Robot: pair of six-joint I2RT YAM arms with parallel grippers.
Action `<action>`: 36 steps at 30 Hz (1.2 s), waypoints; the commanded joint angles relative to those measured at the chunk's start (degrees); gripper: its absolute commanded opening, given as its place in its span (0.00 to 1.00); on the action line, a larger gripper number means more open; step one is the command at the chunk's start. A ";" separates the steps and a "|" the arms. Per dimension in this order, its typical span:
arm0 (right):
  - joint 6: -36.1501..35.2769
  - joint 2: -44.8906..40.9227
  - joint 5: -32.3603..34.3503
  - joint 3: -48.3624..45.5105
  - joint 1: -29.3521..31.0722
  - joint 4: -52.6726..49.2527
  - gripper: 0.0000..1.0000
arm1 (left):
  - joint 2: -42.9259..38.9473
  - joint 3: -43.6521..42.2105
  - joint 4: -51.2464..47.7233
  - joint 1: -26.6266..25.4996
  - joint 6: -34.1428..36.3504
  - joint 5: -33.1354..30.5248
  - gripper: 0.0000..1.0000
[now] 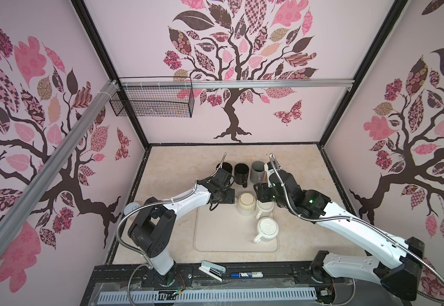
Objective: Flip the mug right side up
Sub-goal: 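Move the left gripper above the upside-down cream mug on the tray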
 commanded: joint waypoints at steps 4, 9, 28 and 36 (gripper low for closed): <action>0.07 -3.07 0.75 -1.00 0.13 2.10 0.53 | 2.66 4.17 1.78 0.73 1.04 0.84 0.71; 0.48 -2.89 0.60 -1.87 0.15 2.79 0.53 | 5.32 6.39 1.19 0.80 2.05 2.35 0.72; -0.11 -6.19 1.71 -3.97 0.12 2.31 0.54 | -1.22 -6.70 0.22 -5.84 0.40 -0.26 0.71; -0.47 -7.39 1.76 -4.30 0.09 2.32 0.54 | -12.45 -12.59 -1.74 -7.22 -0.41 -4.54 0.71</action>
